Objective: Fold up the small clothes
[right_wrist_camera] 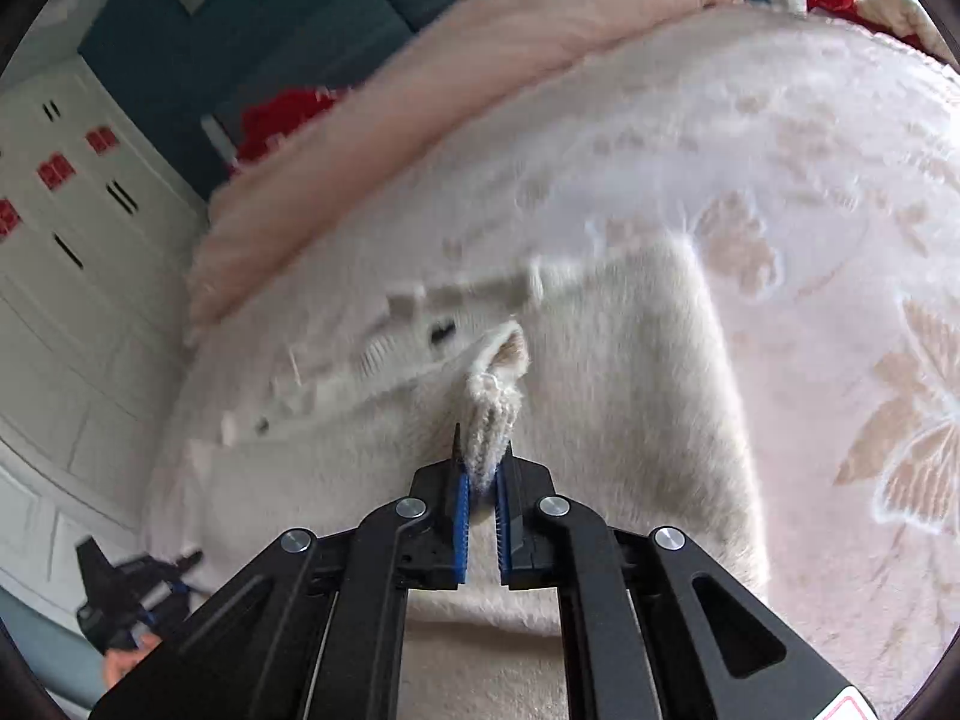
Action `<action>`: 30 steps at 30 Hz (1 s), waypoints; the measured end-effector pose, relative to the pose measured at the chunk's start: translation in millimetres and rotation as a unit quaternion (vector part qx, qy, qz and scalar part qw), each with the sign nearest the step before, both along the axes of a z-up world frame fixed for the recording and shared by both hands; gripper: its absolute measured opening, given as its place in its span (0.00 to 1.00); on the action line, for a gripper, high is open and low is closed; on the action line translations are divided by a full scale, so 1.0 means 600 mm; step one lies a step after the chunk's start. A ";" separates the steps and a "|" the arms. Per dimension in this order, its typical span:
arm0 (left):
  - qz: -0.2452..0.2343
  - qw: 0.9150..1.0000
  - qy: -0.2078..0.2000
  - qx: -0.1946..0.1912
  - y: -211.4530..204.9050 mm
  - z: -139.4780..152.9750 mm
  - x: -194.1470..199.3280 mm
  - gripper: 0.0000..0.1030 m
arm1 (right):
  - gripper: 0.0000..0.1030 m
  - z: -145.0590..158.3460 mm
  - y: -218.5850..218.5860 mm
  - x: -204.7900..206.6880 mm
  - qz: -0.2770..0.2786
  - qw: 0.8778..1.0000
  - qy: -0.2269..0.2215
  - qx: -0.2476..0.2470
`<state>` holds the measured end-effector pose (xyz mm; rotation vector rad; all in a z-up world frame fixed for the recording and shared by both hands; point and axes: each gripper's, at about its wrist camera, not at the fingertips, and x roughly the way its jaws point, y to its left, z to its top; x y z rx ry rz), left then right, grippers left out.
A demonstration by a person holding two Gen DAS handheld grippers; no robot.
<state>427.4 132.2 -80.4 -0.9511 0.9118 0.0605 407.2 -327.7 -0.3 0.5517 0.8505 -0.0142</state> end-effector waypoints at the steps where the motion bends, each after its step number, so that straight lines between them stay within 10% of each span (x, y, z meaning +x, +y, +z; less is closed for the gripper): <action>1: -0.004 1.000 0.000 0.003 -0.001 0.001 0.001 0.07 | 0.06 -0.003 -0.004 0.001 -0.008 1.000 0.000 -0.015; 4: -0.017 0.999 -0.006 0.042 -0.014 0.007 0.003 0.08 | 0.06 -0.077 0.004 0.026 0.014 0.995 0.084 -0.048; 12: -0.042 0.996 -0.040 0.060 -0.017 0.029 -0.051 0.28 | 0.16 0.049 0.019 -0.088 -0.054 0.994 -0.035 -0.088; 16: -0.018 0.994 -0.050 0.092 -0.012 0.068 -0.105 0.33 | 0.16 0.057 0.087 -0.050 0.045 0.996 -0.036 -0.064; 22: -0.068 0.985 -0.016 0.161 -0.068 0.072 0.000 0.33 | 0.16 -0.022 0.252 0.062 0.170 0.983 0.034 -0.065; 30: -0.101 0.968 0.017 0.229 -0.083 0.038 0.038 0.29 | 0.00 -0.047 0.102 0.044 0.019 0.998 0.044 -0.044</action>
